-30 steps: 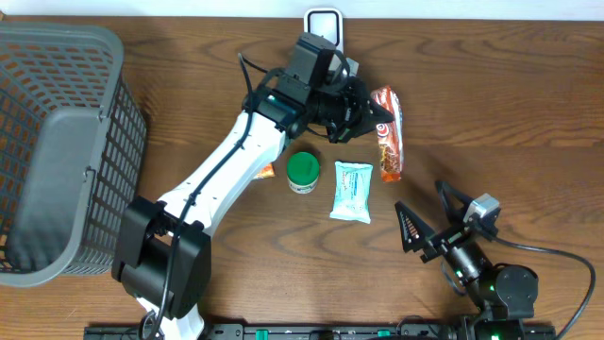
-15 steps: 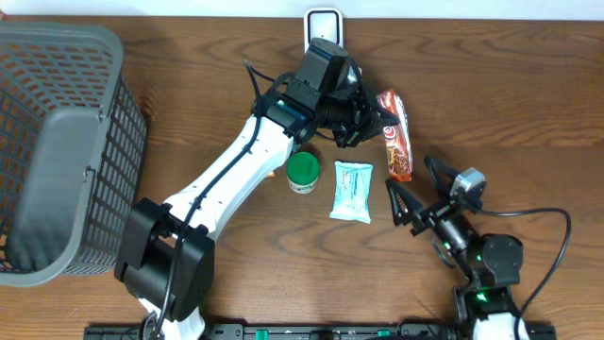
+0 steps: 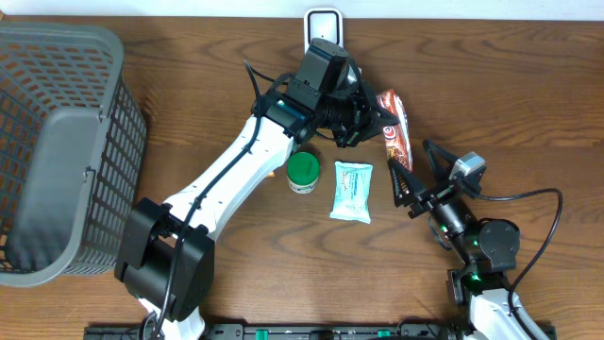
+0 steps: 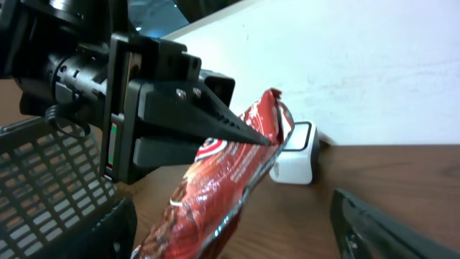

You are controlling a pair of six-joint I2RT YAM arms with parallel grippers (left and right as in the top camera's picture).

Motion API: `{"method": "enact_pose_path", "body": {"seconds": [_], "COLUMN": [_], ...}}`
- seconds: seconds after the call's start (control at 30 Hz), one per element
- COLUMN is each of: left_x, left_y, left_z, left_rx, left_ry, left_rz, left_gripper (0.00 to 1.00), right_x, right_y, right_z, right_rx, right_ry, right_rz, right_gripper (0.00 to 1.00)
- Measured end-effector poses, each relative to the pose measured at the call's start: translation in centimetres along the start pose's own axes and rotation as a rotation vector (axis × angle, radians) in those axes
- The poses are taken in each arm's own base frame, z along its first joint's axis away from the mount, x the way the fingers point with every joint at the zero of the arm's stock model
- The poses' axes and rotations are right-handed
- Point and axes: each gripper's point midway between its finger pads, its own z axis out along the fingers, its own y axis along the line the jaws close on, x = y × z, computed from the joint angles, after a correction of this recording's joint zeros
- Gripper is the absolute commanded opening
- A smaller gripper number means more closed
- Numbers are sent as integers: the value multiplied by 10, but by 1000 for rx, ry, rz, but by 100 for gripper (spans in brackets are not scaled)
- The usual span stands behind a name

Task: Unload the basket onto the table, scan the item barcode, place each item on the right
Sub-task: 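Reach the right gripper up and grasp the snack bar from the left gripper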

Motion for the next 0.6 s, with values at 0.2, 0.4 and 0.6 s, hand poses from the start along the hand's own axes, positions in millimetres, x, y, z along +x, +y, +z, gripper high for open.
{"method": "enact_pose_path", "body": {"seconds": [0.2,0.4,0.6], "left_x": [-1,-2,-2], "left_y": [0,0,0], "left_z": [0,-1,-1], "left_rx": [-1,-1,-1], "left_ry": [-3,-9,-9], "left_rz": [-3,-8,-8], "left_gripper": [8,7,7], "right_x": [-2,-2,-3], "right_y": [1,5,4], "right_z": [0,1,1], "right_rx": [-5,-16,-10], "right_ry": [-9,-9,-13], "right_rz": [-6,-12,-16], "right_gripper": [43,9,7]}}
